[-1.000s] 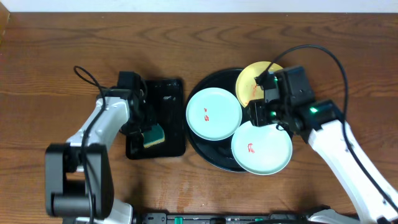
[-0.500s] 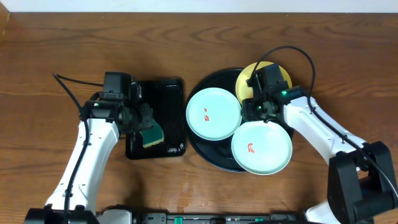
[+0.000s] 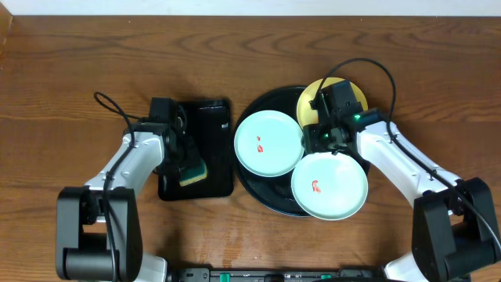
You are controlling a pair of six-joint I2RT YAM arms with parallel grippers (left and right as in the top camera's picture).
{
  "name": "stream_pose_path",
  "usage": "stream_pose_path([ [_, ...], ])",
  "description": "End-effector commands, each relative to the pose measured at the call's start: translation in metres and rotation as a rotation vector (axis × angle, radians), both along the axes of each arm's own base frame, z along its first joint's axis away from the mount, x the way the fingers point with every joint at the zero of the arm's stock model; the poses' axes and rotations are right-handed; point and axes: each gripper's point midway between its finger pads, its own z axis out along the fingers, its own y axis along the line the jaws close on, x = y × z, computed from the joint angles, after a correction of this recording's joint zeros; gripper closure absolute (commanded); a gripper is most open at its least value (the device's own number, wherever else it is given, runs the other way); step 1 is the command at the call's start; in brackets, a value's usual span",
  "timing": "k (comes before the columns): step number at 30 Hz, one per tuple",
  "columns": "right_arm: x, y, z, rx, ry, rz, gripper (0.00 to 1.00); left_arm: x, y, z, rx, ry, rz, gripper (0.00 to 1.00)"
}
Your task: Clean dirty plates on tray and stack at the side
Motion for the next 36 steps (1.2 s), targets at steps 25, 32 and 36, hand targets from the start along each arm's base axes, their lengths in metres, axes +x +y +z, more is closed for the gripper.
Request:
stream_pose_path([
  [25, 0.008, 0.009, -0.014, -0.037, -0.023, 0.041, 0.43, -0.004, 0.0, 0.091, 0.009, -0.204, -0.082, 0.92],
  [32, 0.007, 0.017, -0.041, 0.002, 0.051, 0.004, 0.6, -0.005, -0.019, 0.126, -0.092, -0.331, -0.133, 0.93],
  [36, 0.018, 0.021, -0.049, 0.015, 0.026, -0.018, 0.78, -0.001, -0.043, 0.13, -0.14, -0.363, -0.199, 0.92],
])
